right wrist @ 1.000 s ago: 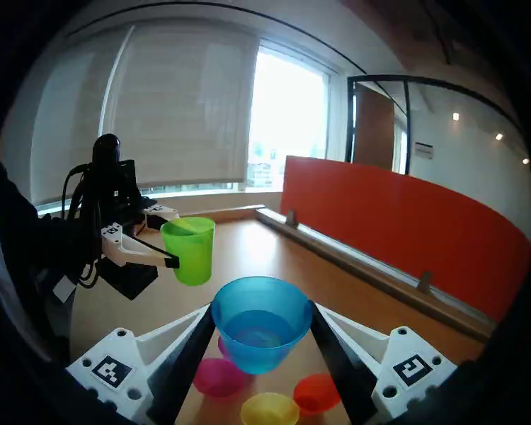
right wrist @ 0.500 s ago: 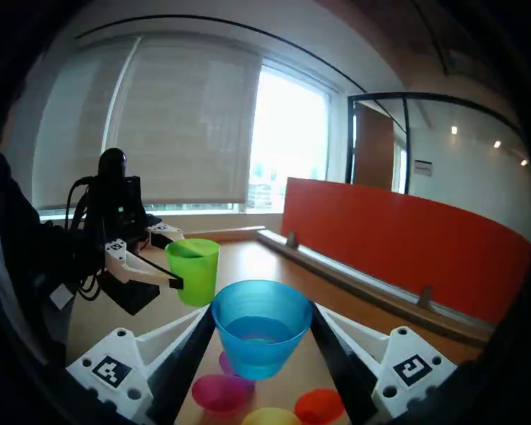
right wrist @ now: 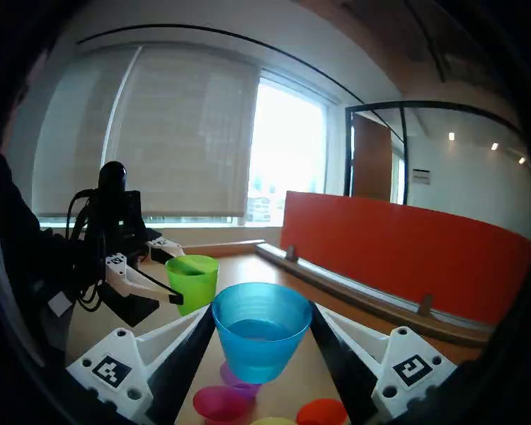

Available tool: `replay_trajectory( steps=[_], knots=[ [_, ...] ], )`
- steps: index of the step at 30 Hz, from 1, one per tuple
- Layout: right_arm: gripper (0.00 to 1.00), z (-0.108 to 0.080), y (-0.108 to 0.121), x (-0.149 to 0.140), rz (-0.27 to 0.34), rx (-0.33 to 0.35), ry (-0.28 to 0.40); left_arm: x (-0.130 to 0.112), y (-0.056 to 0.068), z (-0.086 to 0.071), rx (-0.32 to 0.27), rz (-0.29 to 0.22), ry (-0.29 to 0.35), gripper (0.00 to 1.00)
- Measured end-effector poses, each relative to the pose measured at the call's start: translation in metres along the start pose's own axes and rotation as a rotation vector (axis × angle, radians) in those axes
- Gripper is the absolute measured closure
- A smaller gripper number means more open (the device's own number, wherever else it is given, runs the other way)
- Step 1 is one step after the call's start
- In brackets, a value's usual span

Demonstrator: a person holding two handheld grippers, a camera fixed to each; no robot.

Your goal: Pour water

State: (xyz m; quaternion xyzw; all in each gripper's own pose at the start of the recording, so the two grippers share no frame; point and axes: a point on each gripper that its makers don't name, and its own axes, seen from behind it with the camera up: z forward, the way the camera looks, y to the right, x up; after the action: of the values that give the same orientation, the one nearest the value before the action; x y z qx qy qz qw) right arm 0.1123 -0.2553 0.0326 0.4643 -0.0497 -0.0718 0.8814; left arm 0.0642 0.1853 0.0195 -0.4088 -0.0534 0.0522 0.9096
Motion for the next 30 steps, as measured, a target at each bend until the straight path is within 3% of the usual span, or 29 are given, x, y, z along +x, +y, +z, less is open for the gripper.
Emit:
replay_trajectory(
  steps=[30],
  knots=[
    [0.06,0.009,0.004,0.023,-0.118,0.025,-0.02,-0.015,0.01,-0.001,-0.031,-0.012,-0.007,0.19]
  ],
)
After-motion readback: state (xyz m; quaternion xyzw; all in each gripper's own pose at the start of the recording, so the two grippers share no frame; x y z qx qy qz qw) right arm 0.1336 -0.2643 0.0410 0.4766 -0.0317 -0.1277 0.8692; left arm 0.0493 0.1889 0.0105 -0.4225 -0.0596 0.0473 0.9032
